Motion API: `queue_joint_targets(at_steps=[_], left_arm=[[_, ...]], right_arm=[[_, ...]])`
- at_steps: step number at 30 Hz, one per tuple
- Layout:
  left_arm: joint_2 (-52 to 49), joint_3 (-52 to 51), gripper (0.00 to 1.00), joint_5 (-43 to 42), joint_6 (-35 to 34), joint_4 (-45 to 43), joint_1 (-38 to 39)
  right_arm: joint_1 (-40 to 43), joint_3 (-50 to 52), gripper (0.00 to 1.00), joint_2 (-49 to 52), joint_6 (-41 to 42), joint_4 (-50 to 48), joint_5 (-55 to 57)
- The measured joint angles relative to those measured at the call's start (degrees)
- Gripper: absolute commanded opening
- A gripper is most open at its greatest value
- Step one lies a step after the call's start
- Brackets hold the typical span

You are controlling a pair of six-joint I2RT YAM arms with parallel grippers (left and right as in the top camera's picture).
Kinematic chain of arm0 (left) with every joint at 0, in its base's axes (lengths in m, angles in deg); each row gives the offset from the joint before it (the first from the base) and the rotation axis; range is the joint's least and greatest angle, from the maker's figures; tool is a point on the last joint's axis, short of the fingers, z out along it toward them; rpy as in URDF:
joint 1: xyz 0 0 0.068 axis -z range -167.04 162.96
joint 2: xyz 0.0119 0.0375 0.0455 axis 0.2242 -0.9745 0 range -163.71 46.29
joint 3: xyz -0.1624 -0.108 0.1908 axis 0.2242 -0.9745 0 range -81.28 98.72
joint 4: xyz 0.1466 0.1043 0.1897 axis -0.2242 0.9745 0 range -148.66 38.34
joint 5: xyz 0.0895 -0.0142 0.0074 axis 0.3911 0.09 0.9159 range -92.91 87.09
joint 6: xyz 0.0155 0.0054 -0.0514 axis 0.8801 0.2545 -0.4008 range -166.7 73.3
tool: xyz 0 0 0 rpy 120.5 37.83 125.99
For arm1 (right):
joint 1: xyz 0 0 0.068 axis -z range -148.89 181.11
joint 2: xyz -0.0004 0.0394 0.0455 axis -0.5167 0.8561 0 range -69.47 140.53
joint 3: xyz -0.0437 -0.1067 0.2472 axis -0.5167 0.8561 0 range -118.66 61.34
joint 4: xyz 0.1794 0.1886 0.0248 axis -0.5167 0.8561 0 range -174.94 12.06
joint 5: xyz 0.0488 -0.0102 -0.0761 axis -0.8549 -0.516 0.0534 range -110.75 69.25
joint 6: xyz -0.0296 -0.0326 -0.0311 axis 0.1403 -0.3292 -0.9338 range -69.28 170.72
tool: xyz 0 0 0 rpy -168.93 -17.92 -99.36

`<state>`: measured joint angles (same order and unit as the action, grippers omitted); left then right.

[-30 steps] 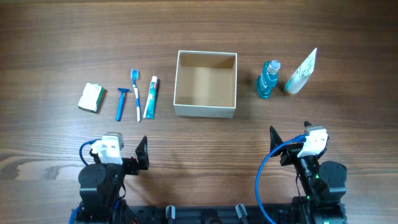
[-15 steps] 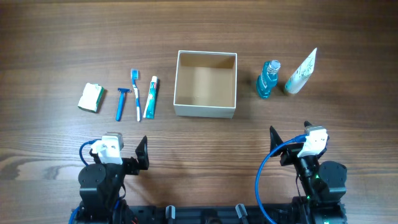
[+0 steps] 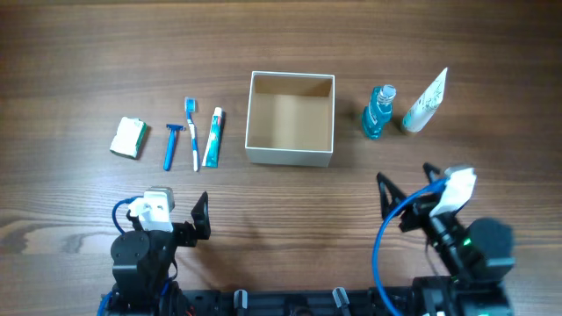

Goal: Pack container
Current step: 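Move the right gripper to the blue mouthwash bottle and grasp it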

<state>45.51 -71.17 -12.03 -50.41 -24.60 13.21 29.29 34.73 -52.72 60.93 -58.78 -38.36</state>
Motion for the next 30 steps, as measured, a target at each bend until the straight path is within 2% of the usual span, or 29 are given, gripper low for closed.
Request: queue_joint_targets(at_steps=[6, 13, 18, 21, 23, 25, 30], left_arm=[[-0.02, -0.11, 1.00, 0.00, 0.00, 0.02, 0.00], [-0.02, -0.13, 1.00, 0.00, 0.00, 0.02, 0.00], [-0.02, -0.15, 1.00, -0.02, 0.00, 0.02, 0.00], [-0.02, -0.15, 1.00, -0.02, 0.00, 0.00, 0.00], [-0.02, -0.15, 1.00, -0.02, 0.00, 0.02, 0.00], [-0.02, -0.15, 1.00, -0.02, 0.00, 0.02, 0.00], [-0.02, -0.15, 1.00, -0.02, 0.00, 0.02, 0.00]], right_arm=[[0.00, -24.52, 1.00, 23.80, -2.01, 15.52, -2.51], [0.00, -44.63, 1.00, 45.18, -4.00, 21.55, -11.54], [0.00, -57.61, 1.00, 57.72, -4.33, 28.28, -11.54], [-0.24, -65.22, 1.00, 65.77, -4.48, 33.79, -7.93], [-0.52, -67.84, 1.00, 69.22, -4.50, 35.41, -5.25], [-0.90, -69.48, 0.95, 72.35, -4.50, 35.95, -2.47], [-1.14, -69.72, 0.95, 77.18, -4.50, 37.16, 2.80]])
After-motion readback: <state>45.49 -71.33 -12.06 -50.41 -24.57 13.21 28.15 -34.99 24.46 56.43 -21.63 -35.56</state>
